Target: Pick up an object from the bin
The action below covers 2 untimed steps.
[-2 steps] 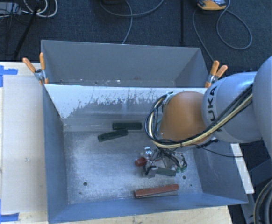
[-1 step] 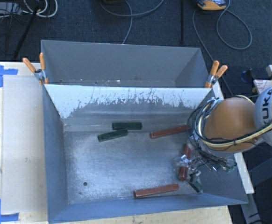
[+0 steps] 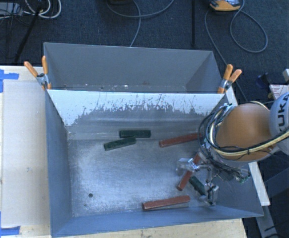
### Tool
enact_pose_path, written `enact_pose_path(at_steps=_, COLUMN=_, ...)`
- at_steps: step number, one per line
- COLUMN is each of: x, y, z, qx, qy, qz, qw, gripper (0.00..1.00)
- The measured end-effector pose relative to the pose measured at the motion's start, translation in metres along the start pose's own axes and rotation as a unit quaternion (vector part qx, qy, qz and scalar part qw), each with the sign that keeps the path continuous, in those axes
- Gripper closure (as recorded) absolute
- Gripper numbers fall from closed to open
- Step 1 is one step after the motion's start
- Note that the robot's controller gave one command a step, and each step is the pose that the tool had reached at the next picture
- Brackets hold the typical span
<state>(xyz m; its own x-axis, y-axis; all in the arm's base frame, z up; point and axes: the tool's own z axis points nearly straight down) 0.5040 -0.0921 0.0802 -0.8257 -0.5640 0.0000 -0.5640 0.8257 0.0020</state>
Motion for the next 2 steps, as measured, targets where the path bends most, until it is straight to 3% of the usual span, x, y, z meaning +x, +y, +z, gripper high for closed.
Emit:
enact_pose_path(at_steps=1, x=-0.001, y=0.001, z=0.0, qx=0.0, qy=-0.0007, qz=0.0, qw=1.0, gripper=1.0)
enact_pose_path(at_steps=2, x=-0.033, y=-0.025, z=-0.133, qx=0.004, qy=-0.0037, qz=-0.01, qw=0.9999, gripper=1.0)
